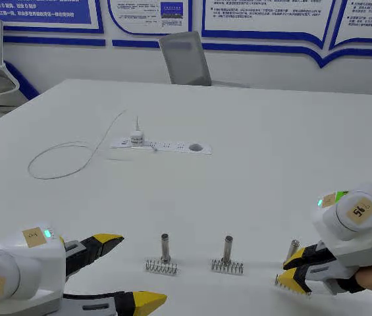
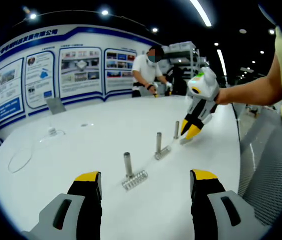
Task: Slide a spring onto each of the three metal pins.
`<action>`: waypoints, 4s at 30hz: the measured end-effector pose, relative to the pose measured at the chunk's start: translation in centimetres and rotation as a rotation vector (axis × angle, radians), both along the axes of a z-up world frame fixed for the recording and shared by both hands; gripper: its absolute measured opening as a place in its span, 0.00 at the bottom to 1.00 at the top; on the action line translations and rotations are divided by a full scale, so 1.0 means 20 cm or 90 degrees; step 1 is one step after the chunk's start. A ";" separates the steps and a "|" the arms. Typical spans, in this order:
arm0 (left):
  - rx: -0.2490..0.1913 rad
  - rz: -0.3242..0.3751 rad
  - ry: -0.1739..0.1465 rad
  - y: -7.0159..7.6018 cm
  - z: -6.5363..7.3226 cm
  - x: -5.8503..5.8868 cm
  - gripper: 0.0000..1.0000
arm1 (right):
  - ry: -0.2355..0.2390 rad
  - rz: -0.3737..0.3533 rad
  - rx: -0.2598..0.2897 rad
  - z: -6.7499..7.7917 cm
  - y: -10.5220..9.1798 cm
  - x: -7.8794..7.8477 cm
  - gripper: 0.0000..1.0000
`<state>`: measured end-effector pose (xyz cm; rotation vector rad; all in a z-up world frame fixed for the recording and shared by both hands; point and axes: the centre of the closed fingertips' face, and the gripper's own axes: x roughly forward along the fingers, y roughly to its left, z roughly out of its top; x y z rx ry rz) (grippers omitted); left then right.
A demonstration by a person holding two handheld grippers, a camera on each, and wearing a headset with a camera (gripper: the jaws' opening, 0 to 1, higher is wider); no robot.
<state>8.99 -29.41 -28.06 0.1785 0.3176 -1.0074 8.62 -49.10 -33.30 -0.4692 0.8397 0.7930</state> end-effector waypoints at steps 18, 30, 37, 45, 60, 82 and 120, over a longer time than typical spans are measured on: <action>0.002 0.004 0.007 0.01 -0.01 -0.01 0.73 | 0.039 0.081 -0.088 -0.09 0.01 0.00 0.13; 0.000 0.007 0.010 0.02 -0.03 -0.01 0.73 | 0.056 0.110 -0.111 -0.11 0.01 0.01 0.12; 0.000 0.008 0.012 0.02 -0.03 0.00 0.73 | 0.064 0.114 -0.111 -0.11 0.01 0.01 0.12; -0.001 0.007 0.012 0.01 -0.03 0.00 0.73 | 0.057 0.105 -0.100 -0.10 0.01 0.01 0.12; -0.002 0.003 0.009 0.01 -0.03 0.00 0.73 | 0.028 0.082 -0.065 -0.01 0.02 0.00 0.12; 0.001 -0.002 0.007 0.00 -0.02 -0.01 0.73 | 0.002 0.055 -0.040 0.06 -0.01 0.01 0.12; -0.001 -0.005 0.006 -0.02 -0.02 -0.02 0.73 | -0.020 0.005 0.025 0.12 -0.02 0.00 0.12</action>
